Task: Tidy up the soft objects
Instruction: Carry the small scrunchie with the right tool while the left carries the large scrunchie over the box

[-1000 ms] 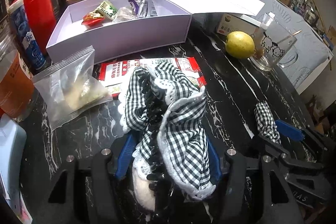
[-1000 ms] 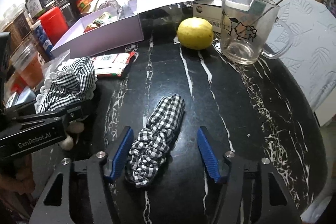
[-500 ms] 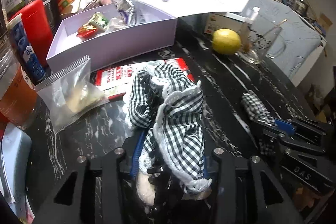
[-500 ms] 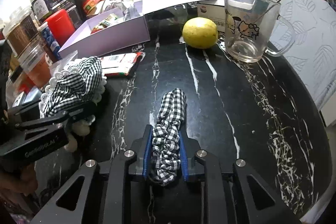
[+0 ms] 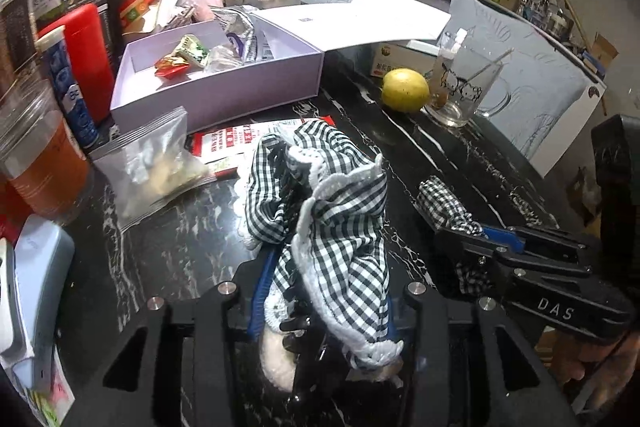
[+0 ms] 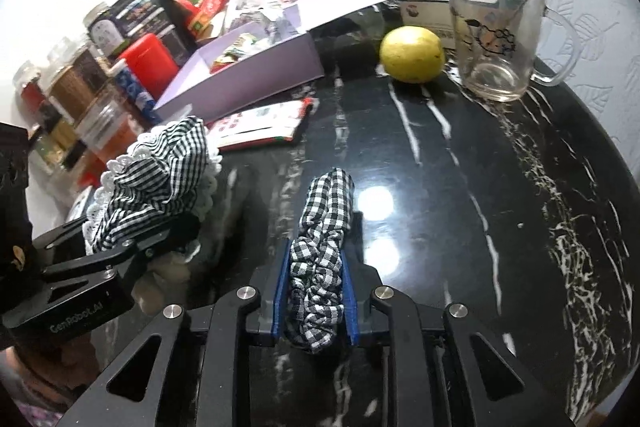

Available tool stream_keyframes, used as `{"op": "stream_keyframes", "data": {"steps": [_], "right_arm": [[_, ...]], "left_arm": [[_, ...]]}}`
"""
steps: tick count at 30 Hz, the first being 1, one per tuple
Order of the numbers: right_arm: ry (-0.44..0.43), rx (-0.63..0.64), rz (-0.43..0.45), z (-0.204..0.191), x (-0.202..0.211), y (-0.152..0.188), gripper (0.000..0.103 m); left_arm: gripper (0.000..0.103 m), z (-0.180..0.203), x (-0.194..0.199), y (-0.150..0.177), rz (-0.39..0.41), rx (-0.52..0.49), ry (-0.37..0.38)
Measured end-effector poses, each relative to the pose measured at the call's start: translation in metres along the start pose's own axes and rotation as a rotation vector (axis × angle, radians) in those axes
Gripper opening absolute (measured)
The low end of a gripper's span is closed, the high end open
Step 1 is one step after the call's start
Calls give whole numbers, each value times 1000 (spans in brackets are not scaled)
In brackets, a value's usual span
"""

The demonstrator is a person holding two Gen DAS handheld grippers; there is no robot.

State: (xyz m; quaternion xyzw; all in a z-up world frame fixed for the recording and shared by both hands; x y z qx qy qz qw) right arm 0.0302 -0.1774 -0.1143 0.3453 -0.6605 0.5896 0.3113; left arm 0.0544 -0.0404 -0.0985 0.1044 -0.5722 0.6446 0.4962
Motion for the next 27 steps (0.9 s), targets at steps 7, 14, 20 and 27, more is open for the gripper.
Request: {"op": "stream_keyframes", "data": {"steps": [7, 14, 20, 27], "right_arm": [[-79, 49, 20, -21, 15, -3, 23], [-103, 128, 72, -34, 31, -27, 23], [-111, 179, 139, -46, 46, -52, 23], [-138, 210, 211, -61, 59, -84, 23]], "left_arm": [[42, -4, 26, -5, 55, 16, -11], [42, -4, 45, -24, 129, 19, -9], [42, 0, 56, -51, 180, -6, 0], [42, -1, 72, -88, 251, -35, -2]]}}
Point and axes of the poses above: each gripper's, at about its wrist camera, not at the fingertips, and x roughly against the way its jaws point, z to its right, y to its underside, the point moved 5 cm from there along -x, roughly the way its jaws point, and after that the axes turned 14 degrees about y, right-handed, at the moved point
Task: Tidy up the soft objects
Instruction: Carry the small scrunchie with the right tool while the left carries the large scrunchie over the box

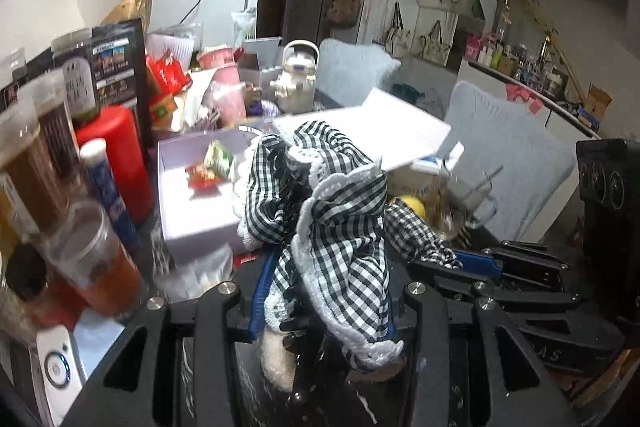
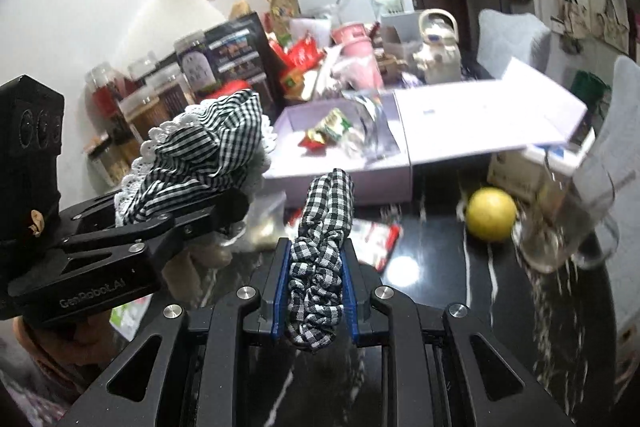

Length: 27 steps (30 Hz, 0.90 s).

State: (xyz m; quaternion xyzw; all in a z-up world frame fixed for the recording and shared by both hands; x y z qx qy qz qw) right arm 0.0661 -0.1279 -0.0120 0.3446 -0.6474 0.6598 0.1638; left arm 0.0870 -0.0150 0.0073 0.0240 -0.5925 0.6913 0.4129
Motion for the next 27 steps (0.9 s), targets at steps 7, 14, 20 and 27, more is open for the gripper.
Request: {"op": "stream_keyframes", "data": {"steps": [7, 14, 20, 27], "right_arm": [[-11, 33, 52, -4, -4, -35, 23], [-15, 56, 78, -7, -19, -65, 23], [-19, 70, 95, -8, -39, -91, 23], [-26, 65, 124, -8, -60, -125, 23]], "left_arm": [[42, -6, 1, -31, 50, -16, -1], [42, -23, -9, -60, 79, -22, -15], [42, -41, -20, -82, 103, -15, -30], [42, -64, -30, -110, 148, -8, -53]]}}
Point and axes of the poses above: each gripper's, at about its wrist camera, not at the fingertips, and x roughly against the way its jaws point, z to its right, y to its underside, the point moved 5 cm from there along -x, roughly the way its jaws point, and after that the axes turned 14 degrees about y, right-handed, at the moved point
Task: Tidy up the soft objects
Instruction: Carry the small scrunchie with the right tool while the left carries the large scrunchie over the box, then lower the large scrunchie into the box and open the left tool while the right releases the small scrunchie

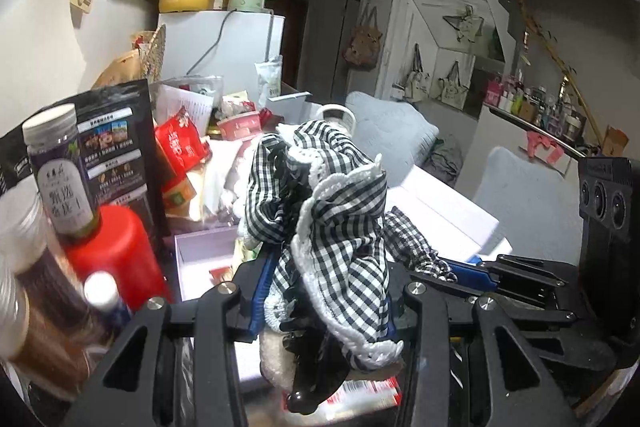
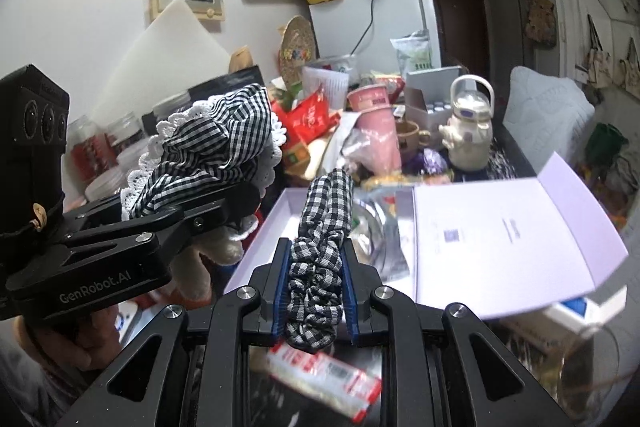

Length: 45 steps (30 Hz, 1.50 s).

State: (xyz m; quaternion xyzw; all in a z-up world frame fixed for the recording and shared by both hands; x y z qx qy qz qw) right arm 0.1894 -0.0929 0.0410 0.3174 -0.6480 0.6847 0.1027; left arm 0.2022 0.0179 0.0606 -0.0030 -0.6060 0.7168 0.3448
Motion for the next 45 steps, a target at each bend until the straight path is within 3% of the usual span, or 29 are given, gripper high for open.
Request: {"op": "stream_keyframes", "data": {"steps": [11, 18, 27, 37, 45], "right_arm": [[-14, -10, 27, 6, -41, -46, 23], [14, -24, 4, 11, -71, -60, 23], [16, -62, -65, 20, -116, -59, 23], [-52, -87, -201, 17, -162, -32, 23], [-33, -73, -244, 17, -176, -19, 23]], "left_arm": [[42, -45, -25, -33, 49, 26, -88], [42, -73, -49, -28, -1, 54, -111], [42, -92, -87, -7, -84, 70, -144], [42, -119, -124, 23, -203, 123, -165], [42, -131, -140, 38, -274, 137, -211]]}}
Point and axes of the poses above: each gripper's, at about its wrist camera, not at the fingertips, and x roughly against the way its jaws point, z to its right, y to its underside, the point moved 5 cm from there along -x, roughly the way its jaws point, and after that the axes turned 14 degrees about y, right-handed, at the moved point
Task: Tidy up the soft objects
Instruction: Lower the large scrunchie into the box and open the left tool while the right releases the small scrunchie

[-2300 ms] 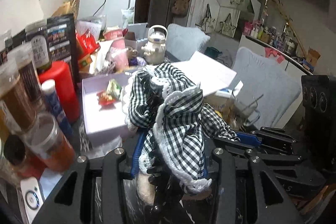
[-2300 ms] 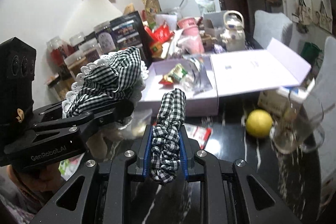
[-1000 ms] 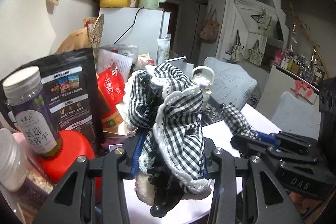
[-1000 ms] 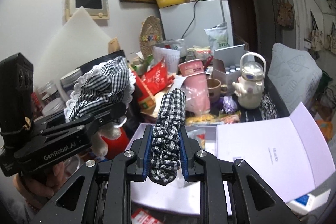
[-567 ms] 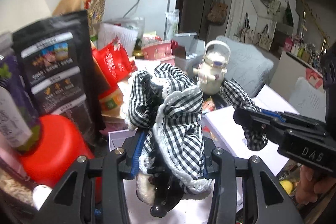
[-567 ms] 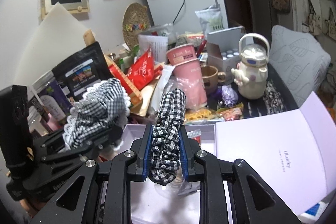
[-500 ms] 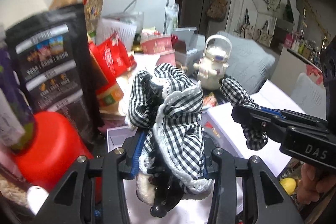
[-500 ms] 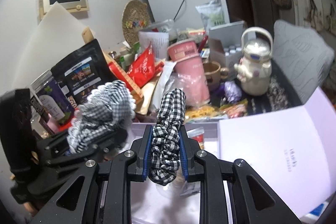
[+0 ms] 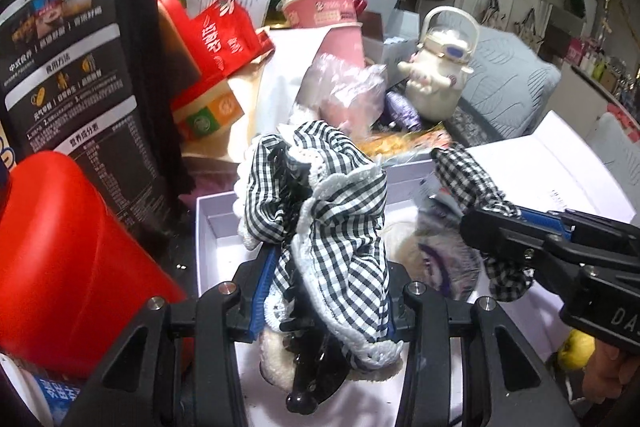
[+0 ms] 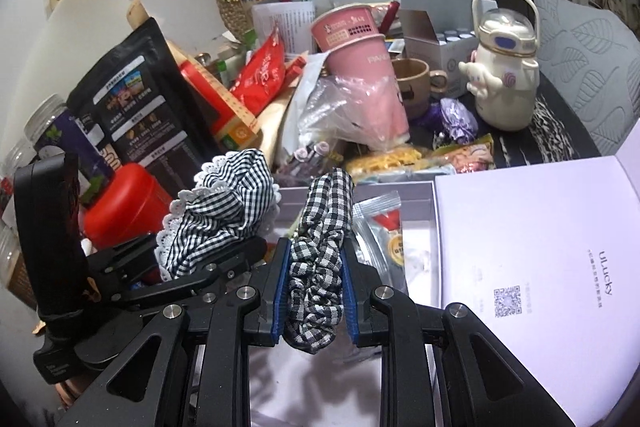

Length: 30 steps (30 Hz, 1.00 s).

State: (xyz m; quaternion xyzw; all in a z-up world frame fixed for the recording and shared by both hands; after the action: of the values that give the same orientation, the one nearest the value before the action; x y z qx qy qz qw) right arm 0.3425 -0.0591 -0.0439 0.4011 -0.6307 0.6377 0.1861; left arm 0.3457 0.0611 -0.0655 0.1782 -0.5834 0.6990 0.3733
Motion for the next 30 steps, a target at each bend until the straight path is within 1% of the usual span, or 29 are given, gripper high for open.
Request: {"op": "stream_keyframes", "data": {"steps": [2, 6, 8, 13, 16, 20, 24, 27, 30], "right_arm": [[6, 0, -18, 1, -7, 3, 23], [13, 5, -53, 1, -21, 8, 23], [30, 8, -57, 0, -25, 9, 23], [65, 18, -83, 2, -35, 15, 23], [91, 16, -101, 5, -42, 19, 23], [90, 19, -128, 5, -50, 24, 23], [107, 34, -137, 2, -54, 27, 23], [106, 25, -145, 3, -54, 27, 24], [102, 20, -151, 4, -53, 26, 26]], "left_arm": [[42, -3, -4, 2, -15, 7, -8], [42, -9, -11, 5, -40, 41, 12], [42, -11, -14, 6, -54, 40, -3], [42, -14, -20, 8, -79, 49, 3], [42, -16, -22, 10, -98, 55, -9], [42, -18, -25, 11, -114, 63, -6], [42, -17, -28, 13, -127, 51, -24], [43, -16, -36, 14, -158, 50, -43], [43, -16, -40, 15, -173, 59, -17]]}}
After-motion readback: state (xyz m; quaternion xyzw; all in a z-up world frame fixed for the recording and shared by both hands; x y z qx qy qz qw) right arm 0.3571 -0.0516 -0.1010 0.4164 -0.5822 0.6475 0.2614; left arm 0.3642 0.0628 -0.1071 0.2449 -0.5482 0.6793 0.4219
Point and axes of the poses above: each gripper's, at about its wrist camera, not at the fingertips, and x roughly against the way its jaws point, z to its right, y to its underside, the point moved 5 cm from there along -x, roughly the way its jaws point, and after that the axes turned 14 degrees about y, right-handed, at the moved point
